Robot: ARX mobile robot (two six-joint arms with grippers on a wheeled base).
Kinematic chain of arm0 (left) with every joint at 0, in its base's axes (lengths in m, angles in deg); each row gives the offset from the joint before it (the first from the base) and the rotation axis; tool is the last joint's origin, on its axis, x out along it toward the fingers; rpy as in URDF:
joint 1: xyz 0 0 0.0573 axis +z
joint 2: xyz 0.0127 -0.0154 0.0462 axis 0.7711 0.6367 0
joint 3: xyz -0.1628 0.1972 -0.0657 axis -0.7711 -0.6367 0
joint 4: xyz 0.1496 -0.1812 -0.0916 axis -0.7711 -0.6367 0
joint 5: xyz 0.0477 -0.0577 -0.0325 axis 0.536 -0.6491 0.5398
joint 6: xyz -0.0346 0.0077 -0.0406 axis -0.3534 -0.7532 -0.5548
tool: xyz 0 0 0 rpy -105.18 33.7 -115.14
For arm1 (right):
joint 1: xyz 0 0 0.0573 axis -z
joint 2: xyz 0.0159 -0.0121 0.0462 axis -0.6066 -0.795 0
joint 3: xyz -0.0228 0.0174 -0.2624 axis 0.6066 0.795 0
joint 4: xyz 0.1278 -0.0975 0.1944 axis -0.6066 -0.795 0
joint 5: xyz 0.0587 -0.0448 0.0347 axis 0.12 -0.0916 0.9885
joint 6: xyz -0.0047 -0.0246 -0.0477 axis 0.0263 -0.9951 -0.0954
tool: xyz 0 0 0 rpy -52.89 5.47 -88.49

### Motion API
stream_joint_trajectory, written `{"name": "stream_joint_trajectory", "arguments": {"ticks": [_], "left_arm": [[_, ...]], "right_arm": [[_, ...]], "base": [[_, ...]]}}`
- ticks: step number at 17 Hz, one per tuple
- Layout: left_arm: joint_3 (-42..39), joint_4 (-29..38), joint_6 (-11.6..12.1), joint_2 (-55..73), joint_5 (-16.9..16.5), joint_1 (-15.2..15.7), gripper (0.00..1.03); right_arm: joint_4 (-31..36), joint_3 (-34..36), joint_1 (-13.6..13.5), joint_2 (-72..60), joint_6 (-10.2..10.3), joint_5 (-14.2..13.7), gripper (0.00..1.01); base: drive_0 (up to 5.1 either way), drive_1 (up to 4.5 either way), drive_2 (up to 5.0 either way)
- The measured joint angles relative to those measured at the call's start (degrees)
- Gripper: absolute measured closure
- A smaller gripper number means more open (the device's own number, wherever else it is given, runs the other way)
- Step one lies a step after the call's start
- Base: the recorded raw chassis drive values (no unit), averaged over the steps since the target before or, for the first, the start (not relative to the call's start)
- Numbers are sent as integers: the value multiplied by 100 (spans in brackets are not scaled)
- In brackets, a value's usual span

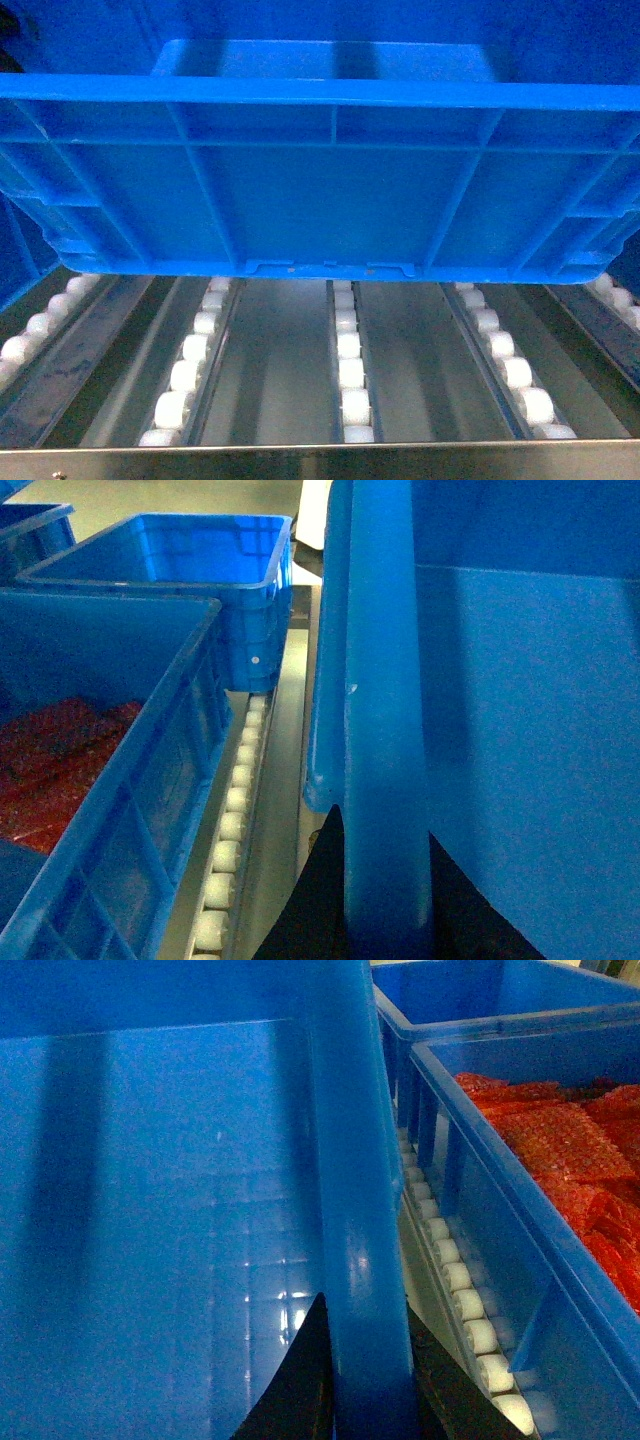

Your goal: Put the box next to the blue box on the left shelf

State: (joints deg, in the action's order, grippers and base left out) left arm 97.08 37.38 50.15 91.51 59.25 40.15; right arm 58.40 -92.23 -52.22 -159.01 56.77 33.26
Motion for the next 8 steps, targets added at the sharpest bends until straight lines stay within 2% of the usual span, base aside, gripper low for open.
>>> {"name": "stream_joint_trajectory", "arguments": {"ticks": [8], "left_arm": [[0,0,0,0,0,0,95]], "right_arm": [[0,0,0,0,0,-2,92]], "base": [[0,0,0]]}}
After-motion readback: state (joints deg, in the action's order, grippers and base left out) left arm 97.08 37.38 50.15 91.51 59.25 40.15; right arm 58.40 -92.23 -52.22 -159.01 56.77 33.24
